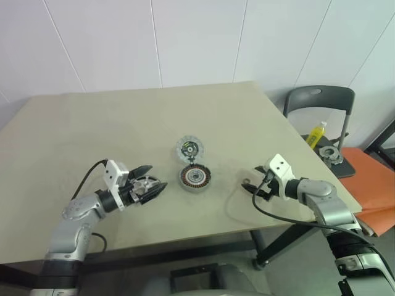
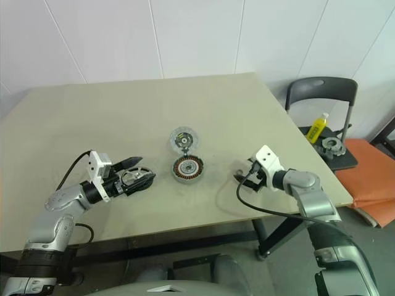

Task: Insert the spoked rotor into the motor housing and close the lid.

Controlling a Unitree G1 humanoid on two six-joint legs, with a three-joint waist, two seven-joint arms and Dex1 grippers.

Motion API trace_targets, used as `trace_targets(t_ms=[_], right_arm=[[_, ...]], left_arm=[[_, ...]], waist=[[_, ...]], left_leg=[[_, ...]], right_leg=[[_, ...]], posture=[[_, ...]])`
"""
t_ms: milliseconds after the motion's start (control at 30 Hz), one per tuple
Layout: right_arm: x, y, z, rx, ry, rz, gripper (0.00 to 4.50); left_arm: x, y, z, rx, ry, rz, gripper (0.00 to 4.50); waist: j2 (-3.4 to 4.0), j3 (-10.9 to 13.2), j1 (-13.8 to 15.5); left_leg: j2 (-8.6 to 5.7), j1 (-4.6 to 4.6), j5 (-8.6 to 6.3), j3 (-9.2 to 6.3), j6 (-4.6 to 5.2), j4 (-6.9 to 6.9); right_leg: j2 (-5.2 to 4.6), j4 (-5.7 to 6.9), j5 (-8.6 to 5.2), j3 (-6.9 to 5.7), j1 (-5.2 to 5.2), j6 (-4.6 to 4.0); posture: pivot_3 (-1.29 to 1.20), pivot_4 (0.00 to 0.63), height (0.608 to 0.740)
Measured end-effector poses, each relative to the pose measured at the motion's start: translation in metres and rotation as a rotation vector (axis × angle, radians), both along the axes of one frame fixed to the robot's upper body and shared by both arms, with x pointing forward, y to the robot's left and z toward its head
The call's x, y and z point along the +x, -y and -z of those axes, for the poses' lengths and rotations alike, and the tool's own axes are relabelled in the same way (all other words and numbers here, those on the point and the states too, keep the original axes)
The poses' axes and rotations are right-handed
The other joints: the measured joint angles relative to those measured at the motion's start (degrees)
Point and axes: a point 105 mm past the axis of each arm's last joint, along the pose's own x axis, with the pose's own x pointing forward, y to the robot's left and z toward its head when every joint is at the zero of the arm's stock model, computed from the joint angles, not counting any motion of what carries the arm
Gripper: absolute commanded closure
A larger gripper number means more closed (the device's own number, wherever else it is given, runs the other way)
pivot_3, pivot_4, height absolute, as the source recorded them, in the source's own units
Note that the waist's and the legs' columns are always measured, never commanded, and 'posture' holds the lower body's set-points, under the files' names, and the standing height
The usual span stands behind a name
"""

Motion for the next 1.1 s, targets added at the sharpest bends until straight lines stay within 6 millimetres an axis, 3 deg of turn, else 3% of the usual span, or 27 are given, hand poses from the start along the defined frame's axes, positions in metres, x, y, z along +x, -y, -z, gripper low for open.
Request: trace_targets(t_ms=[367,800,1100], right_arm=[[0.000,-0.002,0.001,0.007,-0.004,-0.006,0.00],[-0.004,-0.010,0.009,0.008,-0.023,-0.051,0.00],[-0.008,-0.015,0.011,0.011,-0.055,-0.093,2.91]], left_arm=[[-0.002,-0.001,0.007,0.061,0.071,0.031,0.02],[-0.003,0.011,0.009,0.061,0.081,0.098,0.02],[-0.001,0.010,0.009,0.061,0.081,0.093,0.00]], waist=[[0.04,0.03,0.00],[0.06,0.05,-0.05],[0.04,0.04,-0.01]], left_leg=[[0.01,-0.02,-0.01,0.01,-0.01,-0.01],[0.02,-0.05,0.00,0.01,0.00,-0.03],[0.03,0.04,-0.01,0.00,-0.02,-0.01]], right_leg=[[-0.02,-0.02,0.00,0.00,-0.02,0.00],[-0.01,-0.03,0.00,0.00,-0.06,0.00],[-0.02,-0.04,0.00,0.00,0.01,0.00]], posture=[[0.00,0.000,0.740],[0.00,0.000,0.740],[0.00,0.000,0.740]])
